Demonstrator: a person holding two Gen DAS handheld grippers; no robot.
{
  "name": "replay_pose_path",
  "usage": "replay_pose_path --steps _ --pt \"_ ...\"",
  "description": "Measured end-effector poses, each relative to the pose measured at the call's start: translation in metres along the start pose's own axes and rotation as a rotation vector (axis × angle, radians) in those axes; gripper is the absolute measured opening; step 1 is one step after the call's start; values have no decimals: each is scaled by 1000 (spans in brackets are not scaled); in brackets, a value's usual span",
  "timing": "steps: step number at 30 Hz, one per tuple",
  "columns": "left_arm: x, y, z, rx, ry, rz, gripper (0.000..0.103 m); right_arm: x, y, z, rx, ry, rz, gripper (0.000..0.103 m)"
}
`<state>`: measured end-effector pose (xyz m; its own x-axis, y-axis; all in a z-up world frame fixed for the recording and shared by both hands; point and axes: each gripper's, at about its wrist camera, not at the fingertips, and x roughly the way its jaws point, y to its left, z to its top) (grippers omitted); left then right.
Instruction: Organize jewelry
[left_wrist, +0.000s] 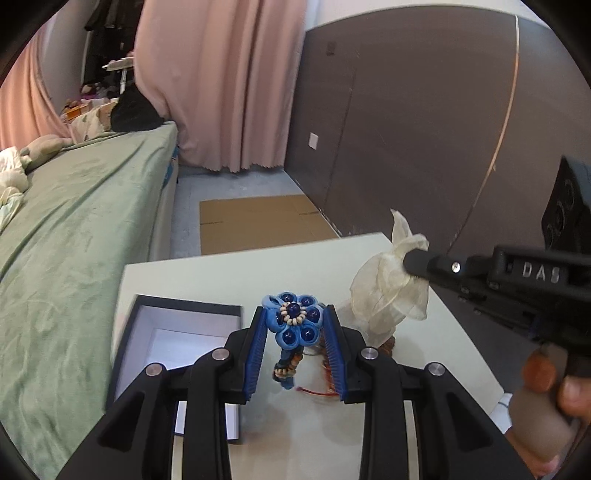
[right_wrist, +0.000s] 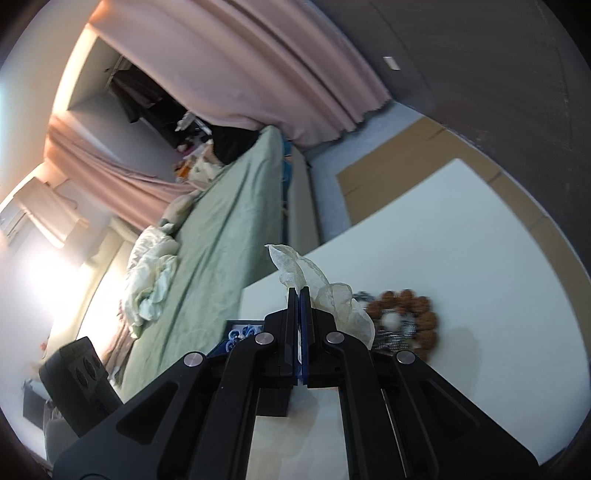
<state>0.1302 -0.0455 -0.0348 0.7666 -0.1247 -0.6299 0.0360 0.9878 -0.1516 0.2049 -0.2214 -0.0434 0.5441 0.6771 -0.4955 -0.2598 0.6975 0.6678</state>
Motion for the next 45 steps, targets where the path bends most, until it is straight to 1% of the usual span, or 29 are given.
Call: replay_pose_path --steps 7,13,20,21,22,23,24,25,26,27,30,32,33,34,35,36,37,39,45 --pt "-28 33 6 -64 -39 18 29 16 31 -8 -49 10 102 3" --pt "-47 63 12 -116 -67 49 29 33 53 -19 -71 44 185 3" --pt "-66 95 12 -185 -93 90 29 62 69 -34 -75 116 215 4" --pt "-67 98 12 -190 -93 92 29 66 71 -36 -79 133 211 7" --pt "-69 101 12 -196 -93 95 29 71 73 -38 -81 157 200 18" --pt "-69 103 12 -199 -92 95 29 74 73 -40 -81 168 194 32" --pt "-69 104 12 -210 -94 83 29 76 72 -41 -77 172 180 41" --pt "-69 104 12 -212 -92 82 29 76 70 -41 -71 164 167 58" --pt "-69 105 12 -212 -90 80 29 74 70 -40 -67 153 158 70" --pt "-69 105 12 -211 -86 75 29 72 69 -39 -64 139 149 72" --pt "-66 102 13 -209 -77 58 30 65 65 -36 -68 120 120 73" --pt "-63 98 13 -198 -68 42 31 61 61 -34 -65 110 101 77" --pt "-62 96 13 -191 -64 34 34 59 58 -33 -63 106 89 77" --pt "-60 93 13 -183 -57 28 41 56 56 -34 -62 105 83 77" --pt "-59 91 13 -179 -56 26 65 55 54 -33 -61 104 72 77" --pt "-61 89 12 -176 -69 26 82 53 54 -33 -59 103 66 77" --pt "-65 87 12 -175 -92 26 84 50 51 -32 -53 103 60 77" --pt "-71 83 13 -163 -109 31 84 46 48 -31 -45 103 59 77" --pt "-71 75 9 -154 -94 41 85 28 45 -31 -53 98 45 77"
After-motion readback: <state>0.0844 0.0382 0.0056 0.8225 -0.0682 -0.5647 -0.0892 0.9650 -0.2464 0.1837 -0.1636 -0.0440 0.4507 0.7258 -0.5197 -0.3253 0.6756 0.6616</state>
